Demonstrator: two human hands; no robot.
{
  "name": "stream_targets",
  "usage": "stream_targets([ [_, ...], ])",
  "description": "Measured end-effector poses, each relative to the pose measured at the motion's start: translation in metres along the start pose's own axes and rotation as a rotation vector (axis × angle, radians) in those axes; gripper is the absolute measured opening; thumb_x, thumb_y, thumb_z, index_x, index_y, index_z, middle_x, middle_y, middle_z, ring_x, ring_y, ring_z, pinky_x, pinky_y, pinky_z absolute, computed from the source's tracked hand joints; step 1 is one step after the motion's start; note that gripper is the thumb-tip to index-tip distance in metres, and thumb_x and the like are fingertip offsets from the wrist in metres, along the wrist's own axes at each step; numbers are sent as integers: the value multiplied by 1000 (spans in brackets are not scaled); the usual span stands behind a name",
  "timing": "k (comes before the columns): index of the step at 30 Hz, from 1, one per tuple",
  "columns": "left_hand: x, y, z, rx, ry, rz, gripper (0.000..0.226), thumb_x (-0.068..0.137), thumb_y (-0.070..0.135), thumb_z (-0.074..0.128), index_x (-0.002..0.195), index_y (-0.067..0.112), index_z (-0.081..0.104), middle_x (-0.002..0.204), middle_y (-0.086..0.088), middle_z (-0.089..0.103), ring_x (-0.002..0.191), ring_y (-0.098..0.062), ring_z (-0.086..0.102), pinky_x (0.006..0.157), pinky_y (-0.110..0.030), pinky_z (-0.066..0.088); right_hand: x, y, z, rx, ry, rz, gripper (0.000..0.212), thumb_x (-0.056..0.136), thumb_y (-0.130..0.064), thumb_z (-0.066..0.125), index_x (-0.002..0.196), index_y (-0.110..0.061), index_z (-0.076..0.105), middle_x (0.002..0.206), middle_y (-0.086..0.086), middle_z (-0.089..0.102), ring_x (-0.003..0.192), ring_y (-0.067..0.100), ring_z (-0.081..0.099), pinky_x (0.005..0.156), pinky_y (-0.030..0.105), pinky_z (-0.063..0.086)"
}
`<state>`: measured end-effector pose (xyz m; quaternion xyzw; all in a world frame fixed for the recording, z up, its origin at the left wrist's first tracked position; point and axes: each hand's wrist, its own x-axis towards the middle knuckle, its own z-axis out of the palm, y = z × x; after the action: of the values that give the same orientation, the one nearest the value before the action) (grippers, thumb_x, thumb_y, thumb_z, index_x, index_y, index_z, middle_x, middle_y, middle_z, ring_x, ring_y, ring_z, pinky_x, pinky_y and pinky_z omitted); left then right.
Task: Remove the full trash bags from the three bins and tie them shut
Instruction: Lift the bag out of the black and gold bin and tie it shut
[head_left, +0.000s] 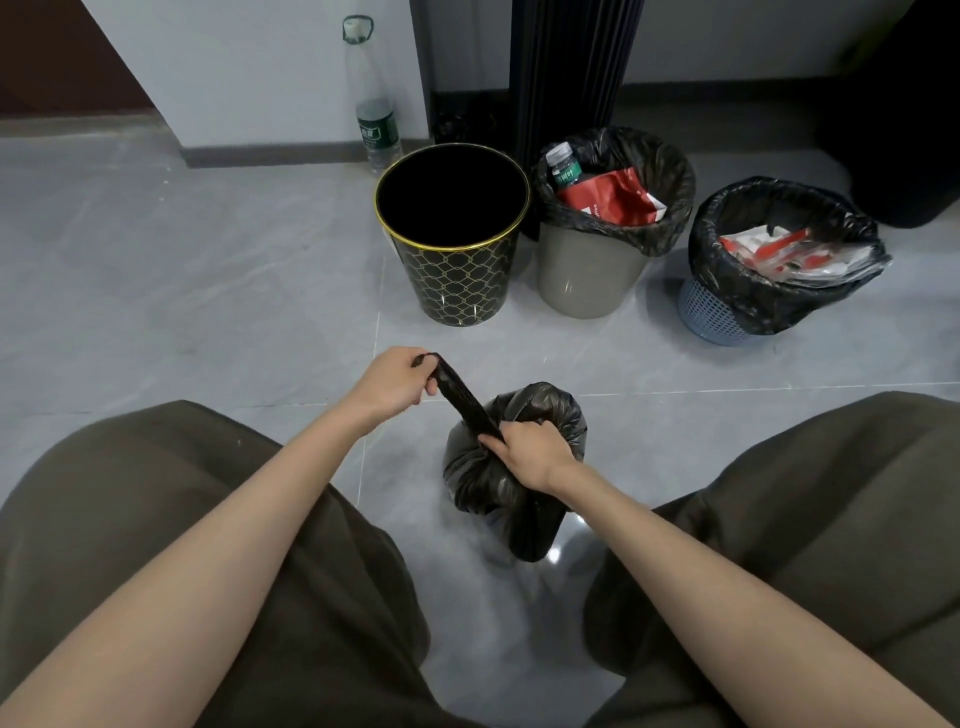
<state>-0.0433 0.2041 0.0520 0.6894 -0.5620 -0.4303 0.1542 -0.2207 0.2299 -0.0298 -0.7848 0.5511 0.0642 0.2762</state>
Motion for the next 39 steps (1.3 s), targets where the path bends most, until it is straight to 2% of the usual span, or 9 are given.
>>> stream_targets([
  [3,-10,5,-2,578,162,320,16,91,27,48,99,17,58,105,-2,59,100,-22,54,82,-34,45,0,0,4,-50,18,-24,40,103,-38,27,107,-10,55,109,17,67,106,35,59,92,40,33],
  [7,-28,5,15,1135,220,901,75,65,33,68,133,11,46,137,-11,46,130,-30,41,115,-49,11,3,-2,6,-38,-8,-23,33,103,-34,30,106,-11,54,110,16,66,108,33,58,92,39,33],
  [10,-24,-13,39,1464,-11,691,78,83,32,62,143,1,24,139,-14,42,137,-30,31,113,-53,-9,2,-2,6,-28,-19,-43,32,102,-33,31,107,-11,55,112,15,66,109,33,57,91,38,32],
  [15,-6,-17,34,766,-324,184,21,96,19,43,108,8,56,106,-10,61,100,-26,55,82,-33,41,-2,-1,0,-22,-37,-57,33,102,-33,31,107,-11,55,113,15,65,109,34,56,90,38,33],
  [19,-7,-3,28,8,-578,-184,25,93,17,44,70,16,54,55,4,32,45,-9,26,42,-19,22,-3,-1,-5,-15,-29,-77,34,103,-34,30,105,-10,54,110,17,66,106,36,56,88,39,33],
  [24,-5,-6,40,-827,-428,-340,29,100,30,38,100,16,64,49,9,27,38,-4,23,39,-13,19,-3,3,-8,88,-50,-20,36,102,-39,31,78,-14,40,106,19,65,104,36,57,91,41,37],
  [28,-6,-7,62,-686,-124,-254,29,93,40,51,113,24,65,85,-8,61,75,-16,64,78,-29,48,-4,5,-13,389,-160,30,31,95,-32,52,113,-7,50,120,14,60,113,29,55,96,35,41],
  [31,-1,-13,67,-408,43,-171,21,86,54,54,90,36,63,128,-5,49,123,-22,45,107,-36,37,-9,5,-25,829,-152,168,37,93,-15,50,128,-5,47,110,9,60,103,21,58,88,28,44],
  [39,3,-6,71,-785,-62,-142,34,100,19,39,130,8,50,81,1,56,72,-9,57,68,-14,47,-11,28,-35,1438,268,333,26,99,-1,34,91,5,58,73,6,59,64,11,57,61,17,47],
])
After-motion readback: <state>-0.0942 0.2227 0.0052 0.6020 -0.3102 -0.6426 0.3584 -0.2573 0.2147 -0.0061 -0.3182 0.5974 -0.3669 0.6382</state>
